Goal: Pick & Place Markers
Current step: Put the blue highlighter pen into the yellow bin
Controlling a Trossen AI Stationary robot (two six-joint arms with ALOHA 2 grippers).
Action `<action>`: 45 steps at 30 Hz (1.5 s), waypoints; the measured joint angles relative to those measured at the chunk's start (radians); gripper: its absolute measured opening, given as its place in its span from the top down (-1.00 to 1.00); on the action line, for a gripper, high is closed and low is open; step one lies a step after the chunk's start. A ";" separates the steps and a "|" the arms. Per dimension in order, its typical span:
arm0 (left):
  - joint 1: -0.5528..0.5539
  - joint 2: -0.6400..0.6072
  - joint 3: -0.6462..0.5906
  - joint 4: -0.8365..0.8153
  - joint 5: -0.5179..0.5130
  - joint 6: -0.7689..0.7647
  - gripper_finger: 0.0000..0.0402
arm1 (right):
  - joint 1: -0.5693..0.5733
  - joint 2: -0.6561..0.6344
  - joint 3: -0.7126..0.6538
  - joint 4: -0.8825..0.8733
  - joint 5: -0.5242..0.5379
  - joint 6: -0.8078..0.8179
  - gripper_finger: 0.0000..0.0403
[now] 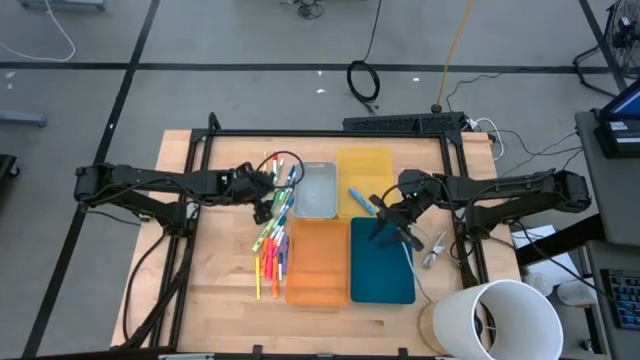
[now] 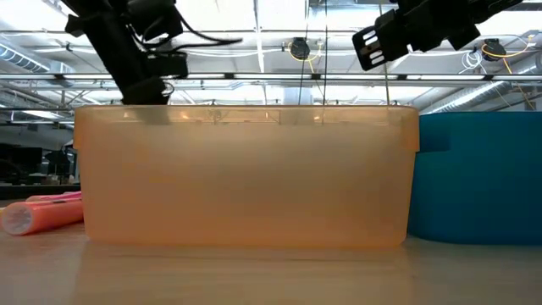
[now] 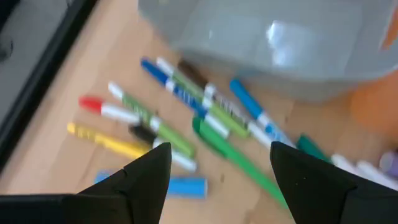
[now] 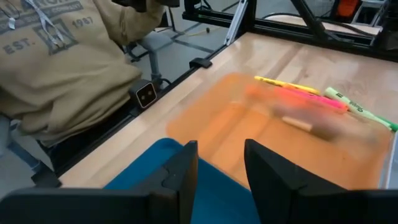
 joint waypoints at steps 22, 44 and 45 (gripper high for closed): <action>0.286 0.177 -0.020 -0.201 0.053 -0.753 -0.36 | 0.000 0.000 0.001 0.094 0.108 0.002 0.41; 0.319 0.251 0.042 -0.005 0.259 -0.740 -0.36 | -0.049 -0.027 0.002 0.127 0.301 -0.035 0.41; 0.318 0.250 0.055 0.005 0.265 -0.725 -0.36 | -0.049 -0.027 0.002 0.131 0.308 -0.045 0.41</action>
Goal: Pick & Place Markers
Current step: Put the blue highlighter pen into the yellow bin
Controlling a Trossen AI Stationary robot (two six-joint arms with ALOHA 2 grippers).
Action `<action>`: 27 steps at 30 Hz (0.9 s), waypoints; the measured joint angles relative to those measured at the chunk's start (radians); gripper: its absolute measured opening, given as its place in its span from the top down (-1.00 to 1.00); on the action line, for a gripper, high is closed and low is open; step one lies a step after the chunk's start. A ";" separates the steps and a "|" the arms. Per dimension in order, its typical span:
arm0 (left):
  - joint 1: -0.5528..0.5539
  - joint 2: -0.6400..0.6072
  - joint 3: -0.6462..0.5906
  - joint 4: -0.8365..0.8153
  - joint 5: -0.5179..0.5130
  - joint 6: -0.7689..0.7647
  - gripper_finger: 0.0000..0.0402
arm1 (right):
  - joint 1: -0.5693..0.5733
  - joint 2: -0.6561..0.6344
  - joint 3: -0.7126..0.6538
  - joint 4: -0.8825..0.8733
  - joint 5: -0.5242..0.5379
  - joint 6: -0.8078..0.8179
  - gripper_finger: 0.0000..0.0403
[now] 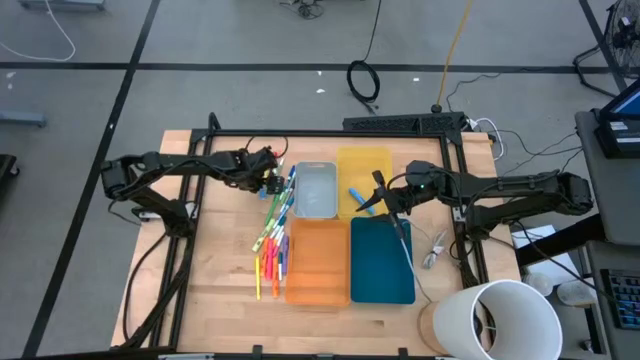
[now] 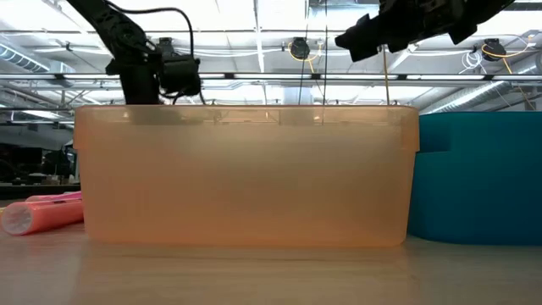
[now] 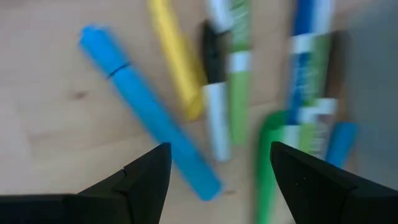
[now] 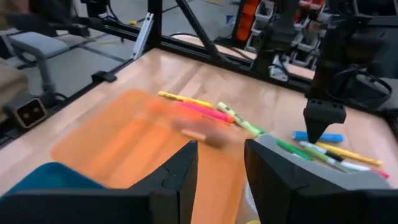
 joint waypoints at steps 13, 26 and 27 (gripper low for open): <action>-0.004 0.000 0.119 -0.153 -0.054 -0.028 -0.36 | 0.000 0.000 0.000 0.016 0.003 -0.050 0.41; -0.004 0.101 0.215 -0.270 -0.095 -0.041 -0.36 | 0.001 0.000 0.000 0.022 0.004 -0.061 0.41; -0.004 0.128 0.215 -0.274 -0.085 -0.034 -0.36 | 0.001 0.000 0.000 0.022 0.004 -0.061 0.41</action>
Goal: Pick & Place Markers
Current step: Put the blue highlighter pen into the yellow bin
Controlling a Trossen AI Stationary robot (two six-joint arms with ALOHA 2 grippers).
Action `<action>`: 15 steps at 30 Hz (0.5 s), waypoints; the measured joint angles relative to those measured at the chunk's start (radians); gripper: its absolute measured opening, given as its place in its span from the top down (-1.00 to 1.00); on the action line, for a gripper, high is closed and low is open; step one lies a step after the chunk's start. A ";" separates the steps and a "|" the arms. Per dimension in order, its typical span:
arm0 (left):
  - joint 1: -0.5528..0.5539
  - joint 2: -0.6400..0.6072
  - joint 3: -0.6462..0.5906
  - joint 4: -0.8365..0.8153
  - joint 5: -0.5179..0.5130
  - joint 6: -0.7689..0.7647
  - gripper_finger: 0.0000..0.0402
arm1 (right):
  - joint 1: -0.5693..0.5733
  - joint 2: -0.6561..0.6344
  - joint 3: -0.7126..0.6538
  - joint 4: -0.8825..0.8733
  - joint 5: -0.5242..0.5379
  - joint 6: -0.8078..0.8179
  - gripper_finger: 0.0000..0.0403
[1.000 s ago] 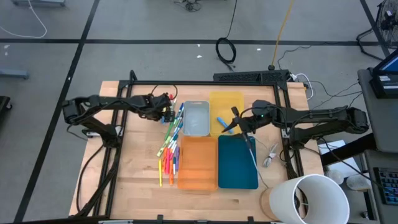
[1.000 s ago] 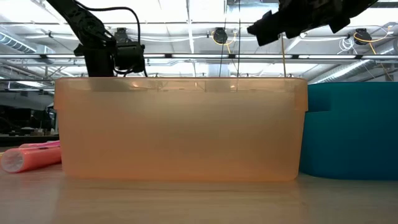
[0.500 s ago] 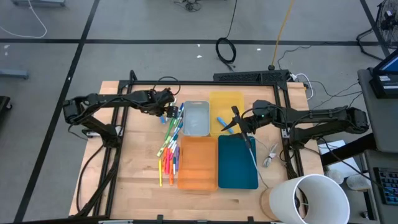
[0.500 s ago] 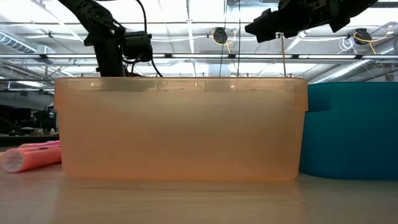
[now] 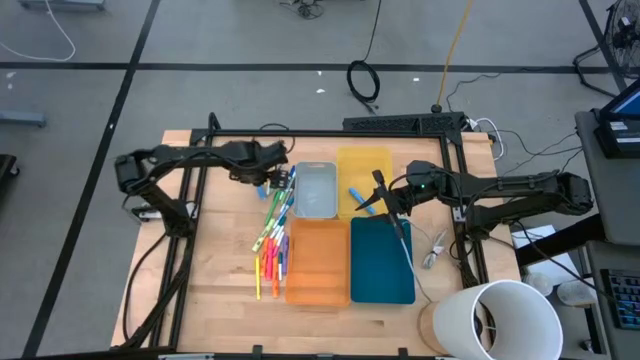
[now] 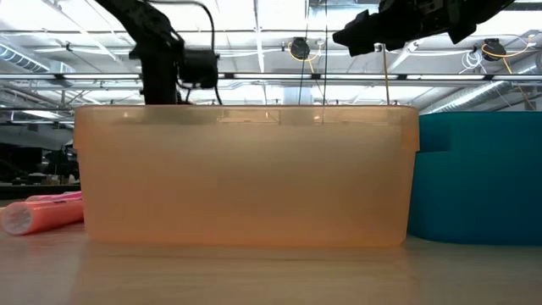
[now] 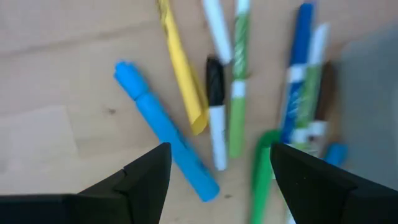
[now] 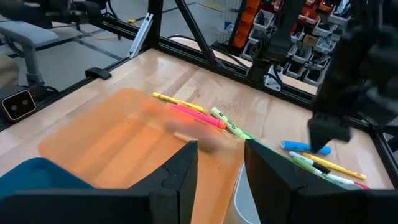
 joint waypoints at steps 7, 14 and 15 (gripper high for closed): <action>0.001 0.117 0.012 -0.003 0.019 0.025 -0.36 | 0.000 0.000 0.000 0.000 0.000 0.001 0.41; 0.002 0.121 0.012 -0.062 -0.013 -0.007 -0.36 | 0.000 0.000 0.000 -0.001 0.000 0.002 0.41; 0.002 0.121 0.012 -0.073 -0.017 -0.009 -0.36 | 0.000 0.000 0.000 -0.001 0.000 0.002 0.41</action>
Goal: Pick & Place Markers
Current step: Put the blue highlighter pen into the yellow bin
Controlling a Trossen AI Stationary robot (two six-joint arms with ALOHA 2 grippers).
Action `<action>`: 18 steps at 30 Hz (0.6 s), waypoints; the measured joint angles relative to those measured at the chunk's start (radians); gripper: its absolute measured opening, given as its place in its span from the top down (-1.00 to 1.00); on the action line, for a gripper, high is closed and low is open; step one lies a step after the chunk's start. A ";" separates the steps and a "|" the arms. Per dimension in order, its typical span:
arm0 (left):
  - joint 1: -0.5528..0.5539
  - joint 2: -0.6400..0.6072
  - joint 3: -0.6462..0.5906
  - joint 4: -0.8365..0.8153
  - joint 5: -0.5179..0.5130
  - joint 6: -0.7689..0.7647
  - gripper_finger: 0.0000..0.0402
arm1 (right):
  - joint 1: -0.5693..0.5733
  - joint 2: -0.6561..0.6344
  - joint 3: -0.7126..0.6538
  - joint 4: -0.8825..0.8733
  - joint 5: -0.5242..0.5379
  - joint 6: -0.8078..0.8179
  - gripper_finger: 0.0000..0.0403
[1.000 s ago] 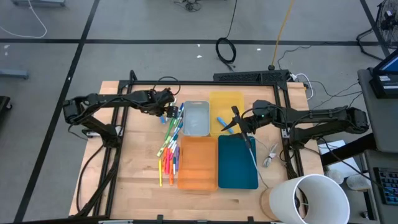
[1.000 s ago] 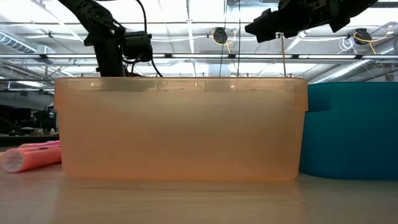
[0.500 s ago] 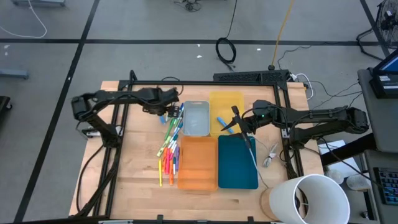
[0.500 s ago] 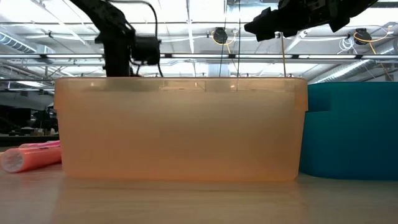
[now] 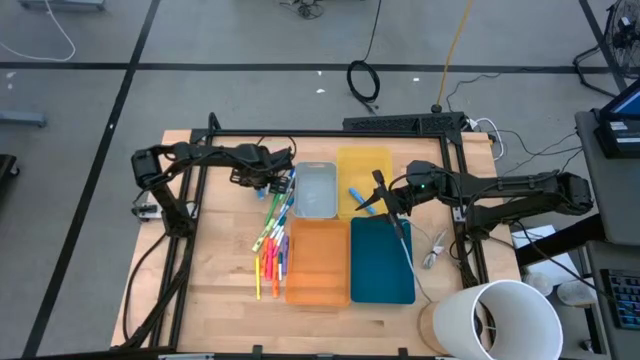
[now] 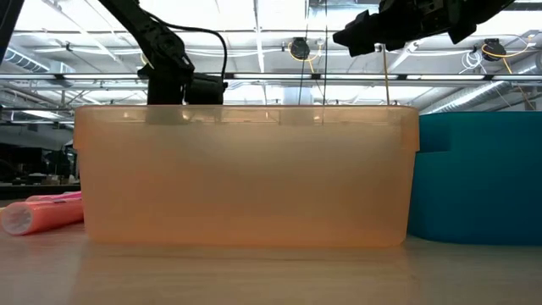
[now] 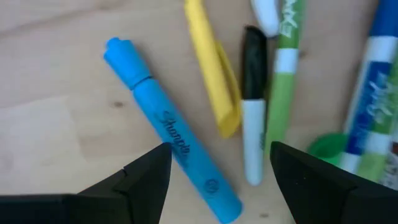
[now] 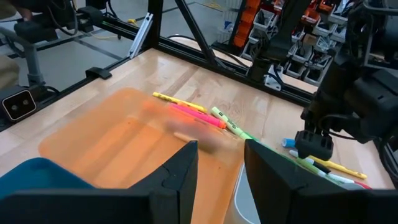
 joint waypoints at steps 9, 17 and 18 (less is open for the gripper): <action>-0.006 0.000 -0.001 -0.036 -0.005 0.003 -0.36 | 0.000 0.000 0.000 -0.006 0.000 0.001 0.41; -0.006 -0.012 -0.002 -0.064 -0.026 0.027 -0.36 | 0.000 0.000 0.000 -0.007 0.000 0.026 0.41; -0.006 -0.015 -0.001 -0.064 -0.029 0.026 -0.36 | 0.000 0.000 0.000 -0.007 0.000 0.026 0.41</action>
